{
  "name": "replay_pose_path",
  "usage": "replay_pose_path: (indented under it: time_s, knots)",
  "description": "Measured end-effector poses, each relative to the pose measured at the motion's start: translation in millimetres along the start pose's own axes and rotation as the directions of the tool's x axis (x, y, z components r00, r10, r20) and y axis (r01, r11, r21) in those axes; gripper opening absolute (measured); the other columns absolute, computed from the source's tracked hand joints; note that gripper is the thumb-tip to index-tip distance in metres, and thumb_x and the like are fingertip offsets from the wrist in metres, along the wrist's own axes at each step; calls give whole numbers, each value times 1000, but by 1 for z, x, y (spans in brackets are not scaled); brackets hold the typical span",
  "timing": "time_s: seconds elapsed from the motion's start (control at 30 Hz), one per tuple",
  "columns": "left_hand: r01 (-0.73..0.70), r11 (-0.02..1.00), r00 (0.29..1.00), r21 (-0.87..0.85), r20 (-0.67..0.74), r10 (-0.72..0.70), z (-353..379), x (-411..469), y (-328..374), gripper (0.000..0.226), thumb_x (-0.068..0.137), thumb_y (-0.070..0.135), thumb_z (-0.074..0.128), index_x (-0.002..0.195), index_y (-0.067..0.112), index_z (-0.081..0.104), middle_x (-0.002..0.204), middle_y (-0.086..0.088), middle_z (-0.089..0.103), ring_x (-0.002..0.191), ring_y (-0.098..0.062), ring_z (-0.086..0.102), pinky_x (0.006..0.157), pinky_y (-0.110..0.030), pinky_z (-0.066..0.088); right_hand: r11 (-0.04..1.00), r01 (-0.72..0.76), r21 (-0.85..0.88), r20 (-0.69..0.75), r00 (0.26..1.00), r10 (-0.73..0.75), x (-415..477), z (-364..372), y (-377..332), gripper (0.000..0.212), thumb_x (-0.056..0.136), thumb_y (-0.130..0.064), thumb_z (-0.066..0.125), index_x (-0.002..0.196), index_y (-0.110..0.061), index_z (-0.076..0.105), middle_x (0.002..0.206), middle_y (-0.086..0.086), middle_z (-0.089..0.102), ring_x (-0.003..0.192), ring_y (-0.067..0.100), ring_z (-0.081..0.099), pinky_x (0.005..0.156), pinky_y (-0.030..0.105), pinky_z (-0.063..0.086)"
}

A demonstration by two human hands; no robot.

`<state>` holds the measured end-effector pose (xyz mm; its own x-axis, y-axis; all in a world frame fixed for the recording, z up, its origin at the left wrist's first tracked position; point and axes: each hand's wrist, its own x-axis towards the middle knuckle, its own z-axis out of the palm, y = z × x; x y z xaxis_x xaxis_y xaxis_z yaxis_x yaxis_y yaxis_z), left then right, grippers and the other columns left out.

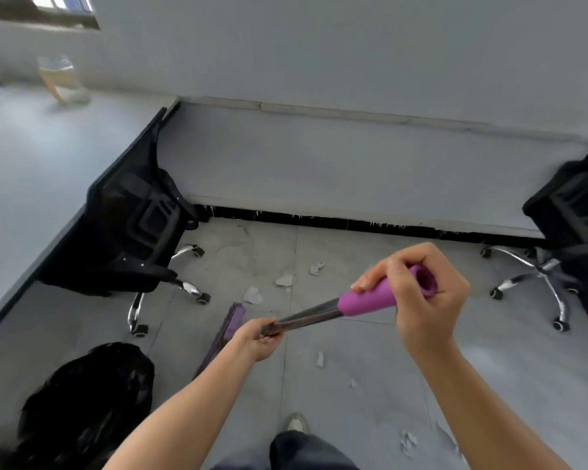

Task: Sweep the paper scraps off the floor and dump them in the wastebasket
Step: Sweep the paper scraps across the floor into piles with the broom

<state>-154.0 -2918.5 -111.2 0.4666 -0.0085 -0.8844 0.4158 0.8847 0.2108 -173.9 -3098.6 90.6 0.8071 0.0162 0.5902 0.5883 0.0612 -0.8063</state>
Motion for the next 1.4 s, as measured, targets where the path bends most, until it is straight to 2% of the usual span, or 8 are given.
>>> replay_pose_path:
  time_s: [0.1,0.33,0.7,0.83,1.0,1.1,1.2,1.4]
  knots:
    - [3,1000,999,12,-37,-3,37,27,33,26,98,0,41,72,-3,43,36,-17,54,22,-21,53,24,-24,41,998,-63,-23,9,998,63,41,2,31,15,76,-13,49,61,-15,47,52,-12,63,48,18,64,54,32,54]
    - [87,989,995,123,-62,-79,108,92,87,25,99,1,39,74,-2,44,75,-15,45,65,-22,46,23,-28,39,979,-192,-65,26,981,194,105,-4,103,27,74,-16,48,63,-39,57,57,-8,67,55,25,66,58,44,54]
    - [152,948,988,280,-41,-147,222,191,191,28,97,0,40,70,-1,44,44,-14,56,28,-19,56,29,-22,45,927,-361,-105,-136,928,346,190,30,185,22,71,-17,51,64,-38,57,63,-5,70,67,24,69,71,36,56]
    - [132,929,991,346,-66,-117,254,224,214,28,98,3,44,70,1,45,63,-10,55,30,-17,57,30,-21,47,884,-451,-125,-229,880,417,199,45,211,18,70,-20,51,64,-37,57,68,-6,70,76,19,70,77,26,54]
    - [115,869,992,481,-97,-78,275,252,215,22,96,11,49,74,9,47,90,-6,53,68,-18,52,77,-25,52,679,-726,-110,-253,681,687,198,71,245,33,77,-12,51,89,-42,53,110,-14,62,106,1,59,88,11,45]
    - [148,810,989,568,-108,-105,275,256,194,25,98,10,46,73,7,45,78,-6,51,66,-18,49,103,-30,42,379,-924,50,-283,350,893,191,84,275,43,88,2,41,113,-32,49,129,2,46,111,13,51,93,22,44]
    - [203,749,979,630,-141,-147,276,261,185,28,98,6,45,70,4,43,45,-8,58,58,-20,52,79,-29,51,104,-964,245,-197,56,979,187,71,288,39,90,2,39,126,-9,47,118,14,51,76,19,64,70,25,55]
    - [263,609,964,748,-180,-195,276,263,161,29,101,4,34,75,-2,44,73,-16,54,83,-28,53,108,-39,33,-106,-977,-185,-253,-57,966,169,35,277,32,87,-9,47,118,-6,55,73,3,54,33,6,47,33,16,35]
